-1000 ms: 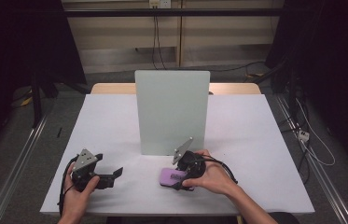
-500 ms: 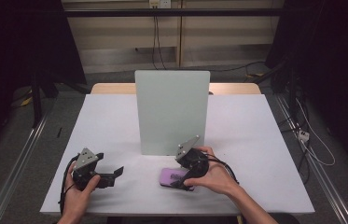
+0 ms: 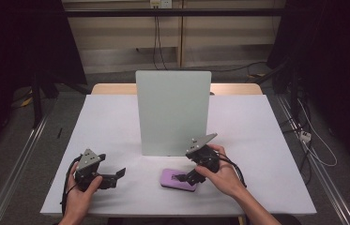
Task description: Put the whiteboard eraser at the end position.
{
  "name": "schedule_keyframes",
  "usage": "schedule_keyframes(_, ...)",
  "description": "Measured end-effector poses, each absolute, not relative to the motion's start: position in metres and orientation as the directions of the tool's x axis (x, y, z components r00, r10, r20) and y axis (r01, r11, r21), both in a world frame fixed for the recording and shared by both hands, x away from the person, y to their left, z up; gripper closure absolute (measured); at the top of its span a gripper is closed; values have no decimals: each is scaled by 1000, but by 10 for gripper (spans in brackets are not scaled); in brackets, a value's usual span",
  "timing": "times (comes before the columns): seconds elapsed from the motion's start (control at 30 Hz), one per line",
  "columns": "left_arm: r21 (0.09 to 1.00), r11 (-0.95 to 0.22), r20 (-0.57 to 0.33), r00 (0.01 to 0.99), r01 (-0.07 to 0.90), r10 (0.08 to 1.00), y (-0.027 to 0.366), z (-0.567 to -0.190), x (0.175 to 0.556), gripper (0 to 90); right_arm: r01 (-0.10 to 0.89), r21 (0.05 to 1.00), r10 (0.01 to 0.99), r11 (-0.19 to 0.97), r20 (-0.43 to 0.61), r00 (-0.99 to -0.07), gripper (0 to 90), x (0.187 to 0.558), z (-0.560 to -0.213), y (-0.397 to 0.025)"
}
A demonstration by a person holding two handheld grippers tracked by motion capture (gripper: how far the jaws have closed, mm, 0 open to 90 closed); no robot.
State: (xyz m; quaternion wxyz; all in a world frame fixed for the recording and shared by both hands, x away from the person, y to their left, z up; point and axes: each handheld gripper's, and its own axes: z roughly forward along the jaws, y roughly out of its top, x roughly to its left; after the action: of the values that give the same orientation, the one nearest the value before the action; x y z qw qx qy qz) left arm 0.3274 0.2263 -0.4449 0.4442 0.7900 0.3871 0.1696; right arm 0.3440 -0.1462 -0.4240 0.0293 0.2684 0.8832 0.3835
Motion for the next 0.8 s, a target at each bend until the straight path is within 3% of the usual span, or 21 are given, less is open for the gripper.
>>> schedule_keyframes(0.8,838,-277,-98,631,469,770,227,-444,326,45,551,756,747,353,127,-653,99,330,-434,-208)
